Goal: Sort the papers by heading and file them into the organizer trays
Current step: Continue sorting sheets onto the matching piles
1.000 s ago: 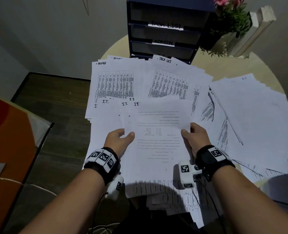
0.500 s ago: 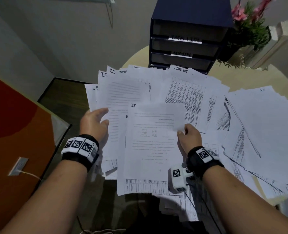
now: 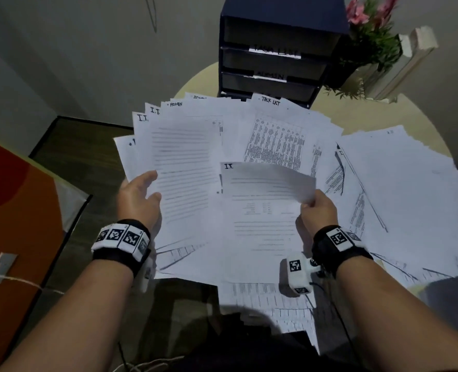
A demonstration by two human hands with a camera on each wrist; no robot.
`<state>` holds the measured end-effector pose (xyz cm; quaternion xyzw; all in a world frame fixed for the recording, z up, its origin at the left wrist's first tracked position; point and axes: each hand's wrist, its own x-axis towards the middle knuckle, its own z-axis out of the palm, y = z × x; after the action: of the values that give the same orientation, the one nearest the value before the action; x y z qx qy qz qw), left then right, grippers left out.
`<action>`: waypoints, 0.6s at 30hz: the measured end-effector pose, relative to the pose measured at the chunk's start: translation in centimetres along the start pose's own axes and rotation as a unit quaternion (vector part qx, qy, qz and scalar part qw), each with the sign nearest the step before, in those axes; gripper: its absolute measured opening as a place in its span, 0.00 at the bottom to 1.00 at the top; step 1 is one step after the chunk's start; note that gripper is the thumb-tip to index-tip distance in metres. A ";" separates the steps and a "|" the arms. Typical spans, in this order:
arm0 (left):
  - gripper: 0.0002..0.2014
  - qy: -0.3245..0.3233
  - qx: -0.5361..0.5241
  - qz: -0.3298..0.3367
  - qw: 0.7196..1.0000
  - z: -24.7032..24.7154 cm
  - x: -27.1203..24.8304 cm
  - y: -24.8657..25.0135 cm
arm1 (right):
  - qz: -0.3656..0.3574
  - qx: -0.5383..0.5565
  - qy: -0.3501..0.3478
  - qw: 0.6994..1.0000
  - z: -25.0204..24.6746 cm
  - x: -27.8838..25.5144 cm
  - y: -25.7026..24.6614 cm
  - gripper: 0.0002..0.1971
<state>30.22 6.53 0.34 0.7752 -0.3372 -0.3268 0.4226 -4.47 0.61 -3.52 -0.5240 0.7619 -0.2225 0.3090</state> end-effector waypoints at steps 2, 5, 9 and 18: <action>0.20 0.034 0.001 0.025 0.999 -0.3 0.0 1.6 | 0.032 -0.020 0.061 0.997 -3.1 0.2 2.4 0.10; 0.20 0.074 -0.008 0.038 0.997 -0.2 0.6 2.5 | 0.065 -0.056 0.142 0.986 -8.2 -0.1 5.6 0.11; 0.22 0.083 -0.021 0.020 0.996 0.3 1.4 2.4 | 0.113 -0.050 0.202 0.971 -13.6 -0.2 9.2 0.12; 0.22 0.071 -0.062 0.002 0.996 0.7 0.9 2.3 | 0.177 0.177 0.170 0.953 -13.0 -0.8 10.0 0.12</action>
<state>29.61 4.58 1.85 0.7684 -0.2868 -0.2900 0.4932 -20.03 5.06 -0.73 -0.2717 0.8321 -0.3810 0.2976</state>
